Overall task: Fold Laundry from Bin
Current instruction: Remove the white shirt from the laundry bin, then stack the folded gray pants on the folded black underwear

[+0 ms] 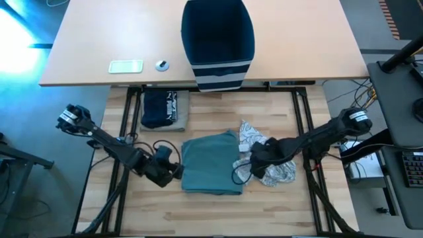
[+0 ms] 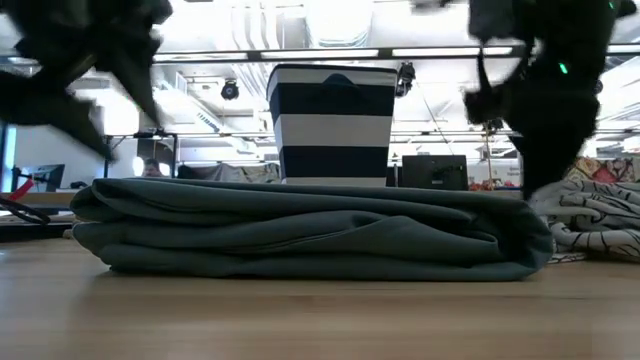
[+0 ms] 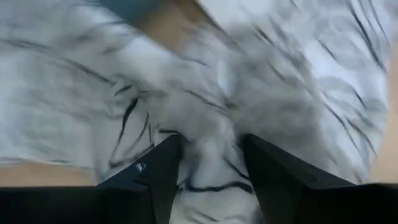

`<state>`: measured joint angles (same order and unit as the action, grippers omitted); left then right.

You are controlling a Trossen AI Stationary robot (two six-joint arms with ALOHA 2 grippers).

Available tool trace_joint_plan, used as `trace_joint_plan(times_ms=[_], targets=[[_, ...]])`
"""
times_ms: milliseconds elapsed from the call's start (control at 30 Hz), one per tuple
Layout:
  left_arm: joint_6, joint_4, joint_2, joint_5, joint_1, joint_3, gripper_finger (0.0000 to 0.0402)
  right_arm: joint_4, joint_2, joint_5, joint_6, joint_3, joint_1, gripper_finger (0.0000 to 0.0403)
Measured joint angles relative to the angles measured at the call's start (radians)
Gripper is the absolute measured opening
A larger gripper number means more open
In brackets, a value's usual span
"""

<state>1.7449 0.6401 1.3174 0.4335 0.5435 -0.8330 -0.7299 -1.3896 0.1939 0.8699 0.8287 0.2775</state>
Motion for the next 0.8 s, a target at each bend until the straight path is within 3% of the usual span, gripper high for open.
trace_joint_plan(times_ms=[100, 233, 367, 467, 667, 800], targets=[[0.050, -0.034, 0.005, -0.095, 0.004, 0.061, 0.0267, -0.089, 0.016, -0.050, 0.071, -0.054, -0.001, 0.0168], [0.145, -0.051, -0.001, -0.113, 0.012, 0.117, 0.0267, -0.364, 0.067, -0.163, 0.119, -0.052, 0.000, 0.0158], [0.192, -0.085, -0.006, -0.120, 0.012, 0.132, 0.0267, -0.507, 0.133, -0.162, 0.183, 0.030, 0.024, 0.0153], [0.182, -0.105, -0.004, -0.143, -0.001, 0.136, 0.0267, -0.371, 0.179, -0.099, 0.212, 0.087, 0.033, 0.0162], [0.109, -0.129, -0.012, -0.212, -0.110, 0.200, 0.0278, 0.162, 0.192, -0.010, 0.151, 0.081, 0.004, 0.0213], [0.040, -0.348, -0.023, -0.209, -0.195, 0.263, 0.0286, 0.319, 0.134, -0.006, 0.144, 0.044, -0.032, 0.0256]])
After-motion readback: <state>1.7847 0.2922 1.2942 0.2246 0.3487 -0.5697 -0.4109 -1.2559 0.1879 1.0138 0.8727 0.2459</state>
